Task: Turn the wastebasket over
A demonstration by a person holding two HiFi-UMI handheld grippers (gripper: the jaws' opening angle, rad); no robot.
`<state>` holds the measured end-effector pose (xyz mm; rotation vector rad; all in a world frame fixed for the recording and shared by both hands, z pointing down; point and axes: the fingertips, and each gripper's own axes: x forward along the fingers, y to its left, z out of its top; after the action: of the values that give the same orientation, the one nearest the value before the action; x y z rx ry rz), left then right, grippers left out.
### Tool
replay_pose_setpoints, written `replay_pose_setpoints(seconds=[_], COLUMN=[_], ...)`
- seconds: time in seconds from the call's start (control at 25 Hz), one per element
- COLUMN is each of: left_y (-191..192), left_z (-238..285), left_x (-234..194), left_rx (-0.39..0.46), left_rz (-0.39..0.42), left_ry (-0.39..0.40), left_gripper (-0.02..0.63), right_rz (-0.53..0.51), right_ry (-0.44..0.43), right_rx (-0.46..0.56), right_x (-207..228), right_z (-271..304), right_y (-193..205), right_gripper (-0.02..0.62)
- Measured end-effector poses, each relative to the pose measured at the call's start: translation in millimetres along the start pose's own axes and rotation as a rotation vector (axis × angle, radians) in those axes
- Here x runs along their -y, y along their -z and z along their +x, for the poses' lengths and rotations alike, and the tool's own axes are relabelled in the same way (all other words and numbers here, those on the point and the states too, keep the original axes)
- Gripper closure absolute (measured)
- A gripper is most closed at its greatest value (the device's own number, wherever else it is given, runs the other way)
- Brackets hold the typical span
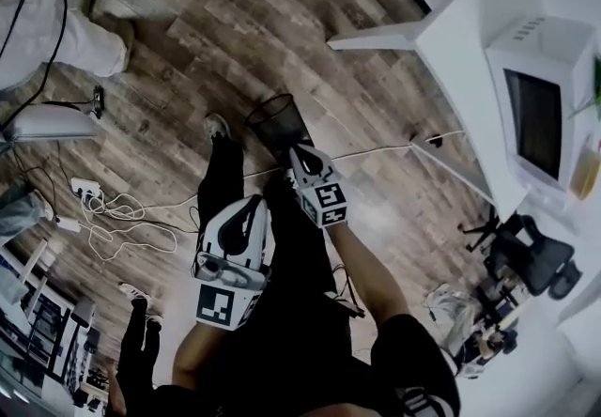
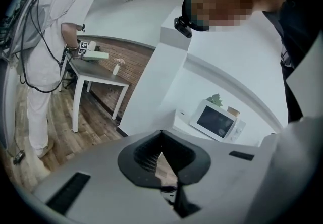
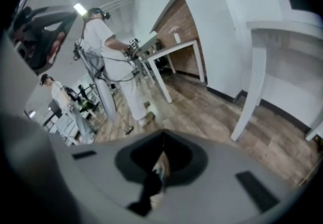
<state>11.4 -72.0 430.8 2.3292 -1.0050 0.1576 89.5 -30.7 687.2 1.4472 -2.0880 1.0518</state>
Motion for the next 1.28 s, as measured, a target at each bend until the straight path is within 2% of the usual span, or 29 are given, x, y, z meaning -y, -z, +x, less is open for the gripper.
replay_pose_setpoints(seconds=[0.24,0.52,0.6,0.68,0.76,0.84,1.0,1.28], left_y=[24.0,66.3,71.5,79.1,90.7,100.4,125.9,137.7], left_z=[19.6,41.3,48.8,54.2,58.5,63.5,64.6,71.6], left_x=[-39.9,-68.3,-73.9,-78.1,-84.4,-93.7,-111.0,-125.9], left_rx=[0.027,0.025,0.052,0.063,0.057,0.064,0.008,0.014], left_rz=[-0.015,-0.035,-0.041,-0.043,-0.052,-0.066,-0.103,-0.105], left_ry=[-0.019,-0.019,-0.015,-0.006,-0.001,-0.001,-0.028,-0.029], left_gripper=[0.571,0.571,0.571,0.571,0.571,0.571,0.571,0.571], right_rz=[-0.072,-0.112,-0.141,-0.205,-0.287,-0.353,-0.525,-0.831], right_ry=[-0.032,-0.085,-0.096,-0.113,-0.147,-0.181,-0.225,-0.353], right_rx=[-0.104,-0.253,-0.298,-0.355,-0.418,-0.469,-0.525,-0.655], right_x=[19.3,57.0,67.3,76.2,82.9,88.4,94.3,93.1], right_z=[71.3,141.9,158.8,174.2,191.1,207.4,228.1,249.7], right_y=[57.6,137.7,157.5,177.7,198.2,215.0,237.4,263.7], right_gripper=[0.561,0.560,0.560,0.545,0.492,0.473,0.462,0.433])
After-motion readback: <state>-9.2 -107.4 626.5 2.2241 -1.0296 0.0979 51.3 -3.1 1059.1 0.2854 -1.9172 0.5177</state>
